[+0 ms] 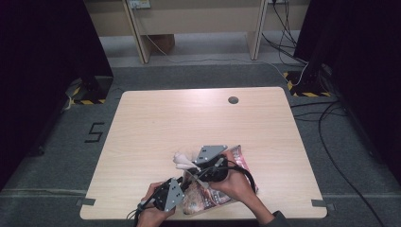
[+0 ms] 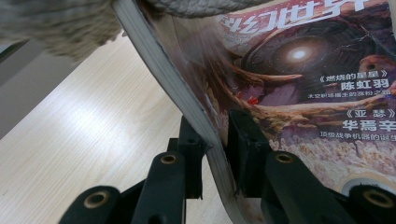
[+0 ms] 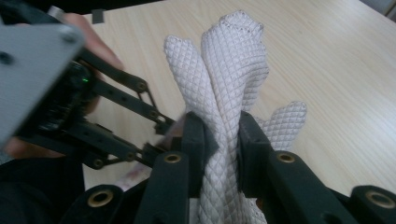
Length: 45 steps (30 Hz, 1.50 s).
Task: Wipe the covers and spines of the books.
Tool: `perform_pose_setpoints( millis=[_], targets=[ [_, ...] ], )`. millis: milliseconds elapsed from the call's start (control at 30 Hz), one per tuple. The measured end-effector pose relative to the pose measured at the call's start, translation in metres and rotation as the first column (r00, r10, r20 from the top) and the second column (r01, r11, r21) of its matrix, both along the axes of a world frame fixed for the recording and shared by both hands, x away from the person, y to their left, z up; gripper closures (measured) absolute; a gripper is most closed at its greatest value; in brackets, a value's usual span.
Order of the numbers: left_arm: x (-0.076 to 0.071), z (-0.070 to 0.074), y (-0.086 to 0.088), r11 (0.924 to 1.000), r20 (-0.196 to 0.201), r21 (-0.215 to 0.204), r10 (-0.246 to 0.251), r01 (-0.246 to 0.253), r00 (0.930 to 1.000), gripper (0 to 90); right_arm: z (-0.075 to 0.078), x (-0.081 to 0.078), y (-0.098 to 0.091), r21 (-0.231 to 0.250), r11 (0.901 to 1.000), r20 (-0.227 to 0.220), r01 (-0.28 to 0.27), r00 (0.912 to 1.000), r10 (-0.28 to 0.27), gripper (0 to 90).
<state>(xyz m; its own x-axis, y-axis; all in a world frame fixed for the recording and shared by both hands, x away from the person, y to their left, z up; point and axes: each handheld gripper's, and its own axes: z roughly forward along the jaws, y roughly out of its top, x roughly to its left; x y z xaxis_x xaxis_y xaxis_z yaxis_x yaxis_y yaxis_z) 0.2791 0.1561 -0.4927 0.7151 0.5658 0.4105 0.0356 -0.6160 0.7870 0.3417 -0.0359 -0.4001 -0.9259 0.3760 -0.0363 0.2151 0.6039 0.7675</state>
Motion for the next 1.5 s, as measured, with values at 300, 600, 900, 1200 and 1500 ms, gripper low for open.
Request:
perform_pose_setpoints(
  millis=[300, 600, 900, 1200, 1500],
  targets=[
    [0.000, 0.000, 0.000, 1.0000, -0.004, -0.001, 0.001, -0.001, 1.0000, 75.4, -0.007, 0.011, -0.011, -0.019, 0.9985, -0.024, 0.051, 0.9984, -0.051, 76.7],
    [0.000, 0.001, 0.000, 1.0000, 0.000, 0.007, -0.002, 0.002, 1.0000, 75.4, 0.001, -0.002, 0.002, -0.003, 1.0000, 0.002, -0.001, 1.0000, 0.001, 76.4],
    [0.001, 0.000, 0.000, 1.0000, -0.002, 0.002, 0.002, -0.002, 1.0000, 75.1, -0.006, 0.008, -0.007, 0.000, 0.9991, -0.035, 0.042, 0.9985, -0.042, 76.2],
    [-0.001, 0.001, -0.001, 0.9999, 0.006, 0.013, -0.002, 0.002, 1.0000, 75.2, 0.003, -0.006, 0.006, 0.018, 0.9996, -0.013, -0.022, 0.9997, 0.022, 76.3],
    [0.001, 0.000, -0.001, 0.9999, 0.005, 0.014, -0.003, 0.003, 1.0000, 74.8, -0.005, 0.011, -0.010, -0.013, 0.9991, -0.043, 0.041, 0.9982, -0.041, 76.9]
  ],
)
